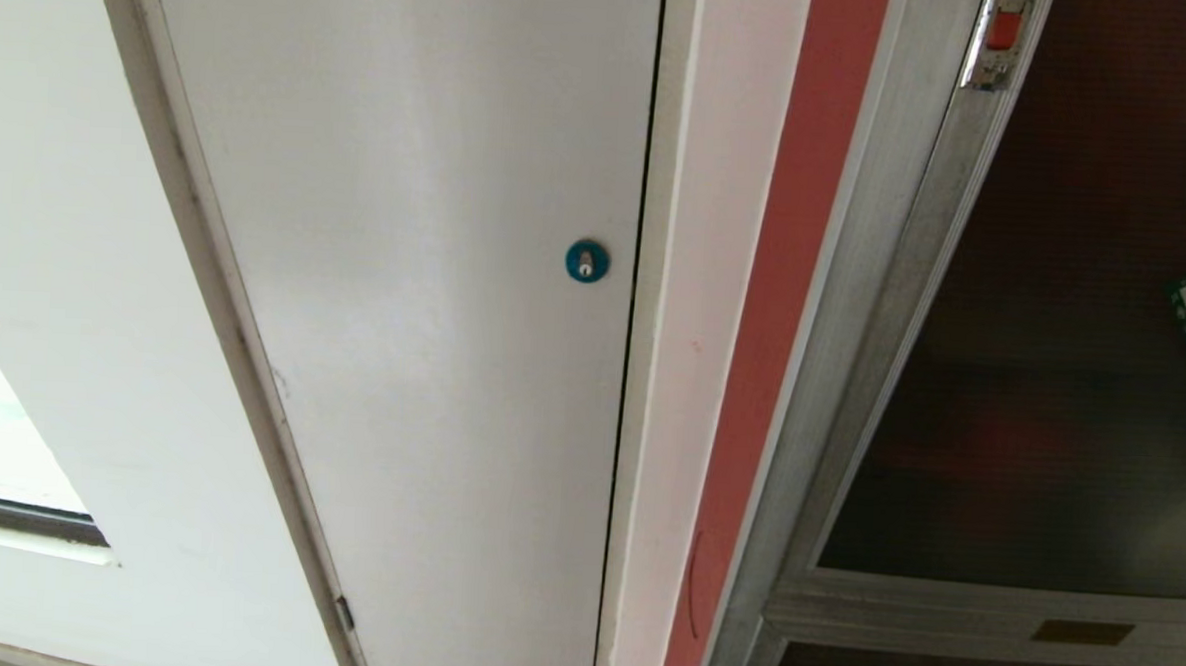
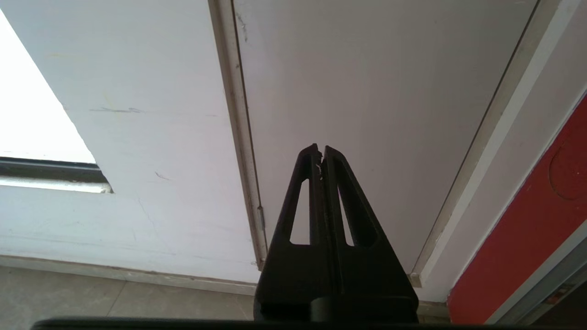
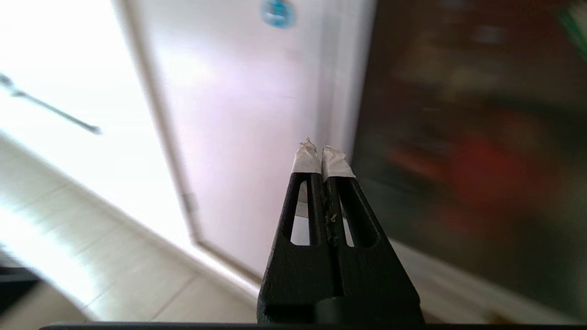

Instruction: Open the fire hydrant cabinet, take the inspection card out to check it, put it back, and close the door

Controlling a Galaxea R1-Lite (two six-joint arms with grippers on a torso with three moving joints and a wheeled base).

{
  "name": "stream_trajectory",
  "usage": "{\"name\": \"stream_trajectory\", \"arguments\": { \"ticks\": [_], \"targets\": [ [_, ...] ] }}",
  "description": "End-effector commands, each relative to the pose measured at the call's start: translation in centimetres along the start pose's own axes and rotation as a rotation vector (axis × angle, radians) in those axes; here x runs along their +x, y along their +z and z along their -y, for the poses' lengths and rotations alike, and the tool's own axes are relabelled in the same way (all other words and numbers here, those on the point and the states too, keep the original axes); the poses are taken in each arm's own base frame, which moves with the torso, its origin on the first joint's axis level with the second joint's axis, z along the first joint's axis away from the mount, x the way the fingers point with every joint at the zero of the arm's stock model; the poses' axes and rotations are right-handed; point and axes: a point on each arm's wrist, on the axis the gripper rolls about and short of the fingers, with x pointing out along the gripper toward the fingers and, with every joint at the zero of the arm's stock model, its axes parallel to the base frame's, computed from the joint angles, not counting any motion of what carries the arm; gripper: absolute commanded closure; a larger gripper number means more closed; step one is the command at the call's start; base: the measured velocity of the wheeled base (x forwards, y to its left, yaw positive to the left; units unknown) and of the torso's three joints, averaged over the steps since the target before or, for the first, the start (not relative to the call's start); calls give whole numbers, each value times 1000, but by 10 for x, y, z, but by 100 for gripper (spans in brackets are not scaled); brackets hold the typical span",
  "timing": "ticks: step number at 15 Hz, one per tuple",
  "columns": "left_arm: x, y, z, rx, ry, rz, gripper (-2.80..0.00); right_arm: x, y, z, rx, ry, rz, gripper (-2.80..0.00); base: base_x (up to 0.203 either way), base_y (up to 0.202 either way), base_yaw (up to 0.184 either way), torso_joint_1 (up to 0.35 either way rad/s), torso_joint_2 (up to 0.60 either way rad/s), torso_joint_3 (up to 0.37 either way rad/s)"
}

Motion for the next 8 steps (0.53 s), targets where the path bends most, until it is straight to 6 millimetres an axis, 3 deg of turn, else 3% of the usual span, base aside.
{"name": "stream_trajectory", "arguments": {
  "ticks": [1,8],
  "targets": [
    [0,0,0,0,0,0,0,28,17,11,32,71,-62,0,0,0,0,0,0,0],
    [0,0,0,0,-1,-1,0,106,107,34,169,279,-32,0,0,0,0,0,0,0]
  ]
}}
